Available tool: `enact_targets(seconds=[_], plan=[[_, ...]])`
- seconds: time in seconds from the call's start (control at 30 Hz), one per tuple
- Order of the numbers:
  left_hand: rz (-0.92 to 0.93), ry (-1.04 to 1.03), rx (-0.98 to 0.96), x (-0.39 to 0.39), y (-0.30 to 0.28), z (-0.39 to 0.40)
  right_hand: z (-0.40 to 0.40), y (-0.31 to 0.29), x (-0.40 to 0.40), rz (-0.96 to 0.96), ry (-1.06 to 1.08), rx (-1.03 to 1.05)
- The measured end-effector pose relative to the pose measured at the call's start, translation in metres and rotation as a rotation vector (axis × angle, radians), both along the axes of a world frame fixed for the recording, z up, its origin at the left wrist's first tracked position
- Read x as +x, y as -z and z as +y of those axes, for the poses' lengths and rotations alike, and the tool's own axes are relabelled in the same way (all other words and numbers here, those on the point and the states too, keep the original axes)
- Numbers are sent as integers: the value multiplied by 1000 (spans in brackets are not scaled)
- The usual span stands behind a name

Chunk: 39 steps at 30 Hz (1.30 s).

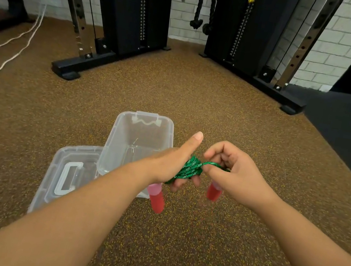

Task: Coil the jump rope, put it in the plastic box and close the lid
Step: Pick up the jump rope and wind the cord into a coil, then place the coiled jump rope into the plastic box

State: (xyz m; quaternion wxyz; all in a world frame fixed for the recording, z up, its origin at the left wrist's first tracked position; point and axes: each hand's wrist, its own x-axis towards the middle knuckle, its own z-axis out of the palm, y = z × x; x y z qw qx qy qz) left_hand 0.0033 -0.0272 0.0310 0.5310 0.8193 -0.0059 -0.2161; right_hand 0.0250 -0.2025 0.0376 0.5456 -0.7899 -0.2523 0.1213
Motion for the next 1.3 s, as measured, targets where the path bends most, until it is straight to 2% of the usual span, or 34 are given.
enact_targets(seconds=[0.07, 0.2, 0.37, 0.5, 0.73, 0.93, 1.13, 1.3], plan=[[44, 4, -61, 2, -2, -1, 0, 0, 3, 7, -7, 30], [137, 5, -221, 2, -6, 0, -1, 7, 5, 190, -6, 152], [255, -7, -428, 4, -2, 1, 1, 18, -2, 445, -228, 191], [330, 23, -532, 2, -2, 4, 9, 21, -6, 447, -270, 161], [251, 100, -735, -3, 4, 14, 10, 20, 3, 391, -161, 134], [203, -65, -682, 0, 6, 19, 16, 25, 4, 272, -56, 39], [18, -229, -331, -1, 2, 25, 28, 29, 5, 178, 80, -53], [-78, -268, -54, -5, -7, 39, 49, 34, -1, 214, 94, 36]])
